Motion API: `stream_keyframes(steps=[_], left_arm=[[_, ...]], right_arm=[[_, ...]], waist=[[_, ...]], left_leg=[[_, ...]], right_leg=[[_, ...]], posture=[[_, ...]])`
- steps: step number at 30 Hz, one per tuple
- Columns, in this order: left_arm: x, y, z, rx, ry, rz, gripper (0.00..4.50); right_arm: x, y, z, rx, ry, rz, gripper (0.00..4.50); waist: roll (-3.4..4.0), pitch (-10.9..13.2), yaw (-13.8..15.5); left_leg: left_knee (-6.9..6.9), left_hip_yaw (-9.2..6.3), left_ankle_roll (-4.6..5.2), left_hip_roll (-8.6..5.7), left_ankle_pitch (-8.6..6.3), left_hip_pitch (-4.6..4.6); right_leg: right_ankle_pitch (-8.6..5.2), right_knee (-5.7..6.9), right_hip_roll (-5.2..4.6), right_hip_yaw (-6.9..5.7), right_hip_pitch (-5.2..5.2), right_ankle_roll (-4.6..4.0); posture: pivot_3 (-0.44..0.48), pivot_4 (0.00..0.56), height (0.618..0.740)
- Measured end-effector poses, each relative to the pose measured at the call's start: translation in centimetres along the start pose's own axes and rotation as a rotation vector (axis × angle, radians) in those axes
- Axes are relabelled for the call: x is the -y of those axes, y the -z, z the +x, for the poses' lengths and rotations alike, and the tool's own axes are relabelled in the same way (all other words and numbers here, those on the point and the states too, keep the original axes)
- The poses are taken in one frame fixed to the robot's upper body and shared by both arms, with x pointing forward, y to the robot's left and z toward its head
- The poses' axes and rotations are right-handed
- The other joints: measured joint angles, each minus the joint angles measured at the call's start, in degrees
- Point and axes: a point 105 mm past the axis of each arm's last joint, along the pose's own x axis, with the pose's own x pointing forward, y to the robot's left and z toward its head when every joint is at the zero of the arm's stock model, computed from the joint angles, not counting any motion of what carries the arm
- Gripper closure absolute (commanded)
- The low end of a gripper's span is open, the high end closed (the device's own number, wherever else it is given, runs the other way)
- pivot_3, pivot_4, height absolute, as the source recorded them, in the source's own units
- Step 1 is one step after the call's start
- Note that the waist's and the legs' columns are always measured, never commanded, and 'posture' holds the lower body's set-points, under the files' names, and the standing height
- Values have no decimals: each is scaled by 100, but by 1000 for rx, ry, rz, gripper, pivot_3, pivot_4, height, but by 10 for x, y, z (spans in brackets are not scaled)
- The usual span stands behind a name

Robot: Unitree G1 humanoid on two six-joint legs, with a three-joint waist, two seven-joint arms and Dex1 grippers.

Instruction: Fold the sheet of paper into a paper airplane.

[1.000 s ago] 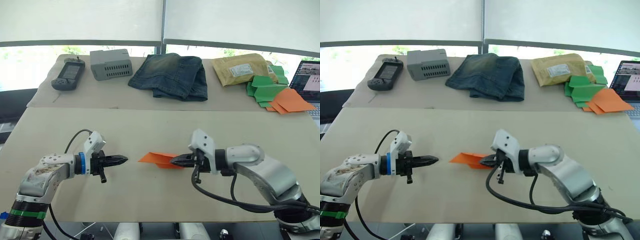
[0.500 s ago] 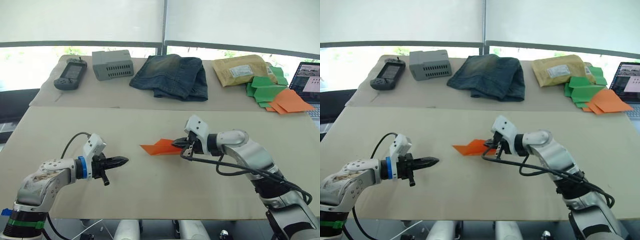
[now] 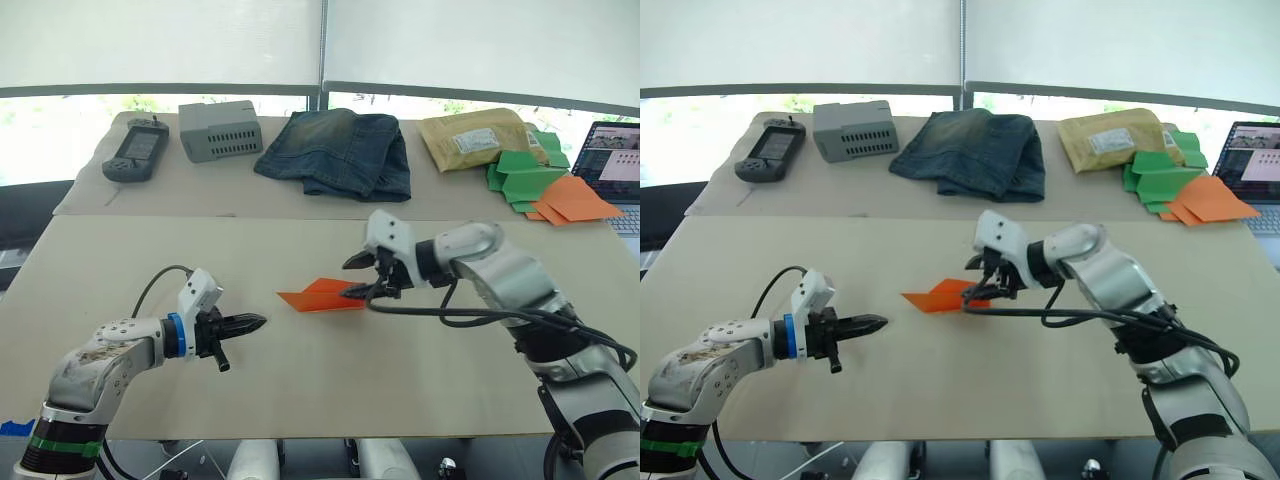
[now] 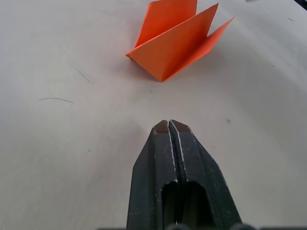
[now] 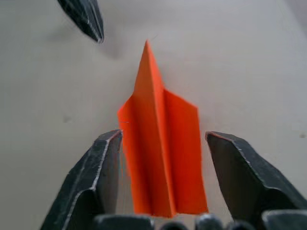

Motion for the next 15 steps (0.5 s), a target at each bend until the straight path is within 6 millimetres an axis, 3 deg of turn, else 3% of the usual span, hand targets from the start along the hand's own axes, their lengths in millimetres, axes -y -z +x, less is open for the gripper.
stream_keyframes(steps=[6,11,15], left_arm=[[-1,4,0,-9,-23,8,4500],[-2,11,-2,-23,-49,5,4500],[-1,14,-2,-28,-55,0,4500]], right_arm=[[10,-2,23,-45,-34,-7,1486],[11,-3,27,-58,-60,-6,1486],[8,5,32,-101,-82,-5,2578]], waist=[[0,0,-11],[1,0,33],[1,0,32]], left_leg=[[1,1,0,2,0,-3],[1,-5,-1,-1,0,-7],[1,-3,-1,-3,0,-6]], right_leg=[[15,3,0,1,-4,-25],[17,3,-7,0,-3,-27],[19,4,-10,0,-3,-25]], posture=[[0,150,728],[0,150,728],[0,150,728]])
